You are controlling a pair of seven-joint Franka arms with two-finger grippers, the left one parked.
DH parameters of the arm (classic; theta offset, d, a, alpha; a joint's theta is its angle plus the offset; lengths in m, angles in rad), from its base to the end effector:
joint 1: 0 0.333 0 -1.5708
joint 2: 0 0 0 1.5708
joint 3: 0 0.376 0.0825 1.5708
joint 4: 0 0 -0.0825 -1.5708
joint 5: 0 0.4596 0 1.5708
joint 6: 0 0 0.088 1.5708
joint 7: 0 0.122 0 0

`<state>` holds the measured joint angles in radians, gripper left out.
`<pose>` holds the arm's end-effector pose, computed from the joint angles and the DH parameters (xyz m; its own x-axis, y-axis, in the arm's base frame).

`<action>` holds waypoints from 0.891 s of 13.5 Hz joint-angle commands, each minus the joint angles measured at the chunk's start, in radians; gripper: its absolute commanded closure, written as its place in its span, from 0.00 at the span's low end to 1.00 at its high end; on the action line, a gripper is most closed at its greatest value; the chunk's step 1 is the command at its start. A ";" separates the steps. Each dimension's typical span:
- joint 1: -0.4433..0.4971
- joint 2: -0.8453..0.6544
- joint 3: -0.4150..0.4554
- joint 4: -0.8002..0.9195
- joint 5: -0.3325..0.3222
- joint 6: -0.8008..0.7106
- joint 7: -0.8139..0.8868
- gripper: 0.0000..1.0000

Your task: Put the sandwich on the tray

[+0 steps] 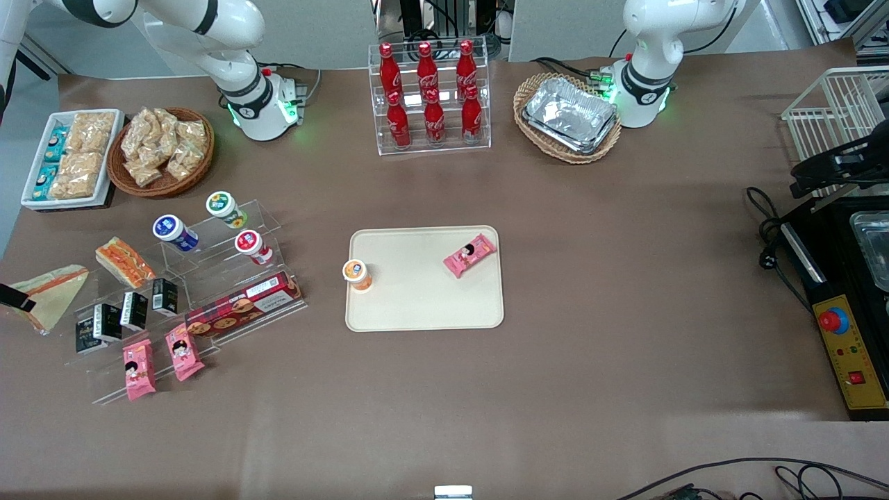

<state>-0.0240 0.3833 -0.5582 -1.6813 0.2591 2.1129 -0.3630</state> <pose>0.6589 -0.3630 0.4254 0.9497 -0.2907 0.1162 -0.2933 -0.9560 0.0059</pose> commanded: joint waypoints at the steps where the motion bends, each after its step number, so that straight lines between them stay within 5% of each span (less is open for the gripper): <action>1: -0.025 0.022 -0.003 0.000 0.054 0.024 -0.063 0.00; 11: -0.027 0.034 -0.003 -0.044 0.061 0.076 -0.068 0.00; 12: -0.027 0.034 -0.003 -0.044 0.061 0.076 -0.068 0.06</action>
<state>-0.0499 0.4215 -0.5585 -1.7130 0.2907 2.1663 -0.4017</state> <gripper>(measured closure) 0.000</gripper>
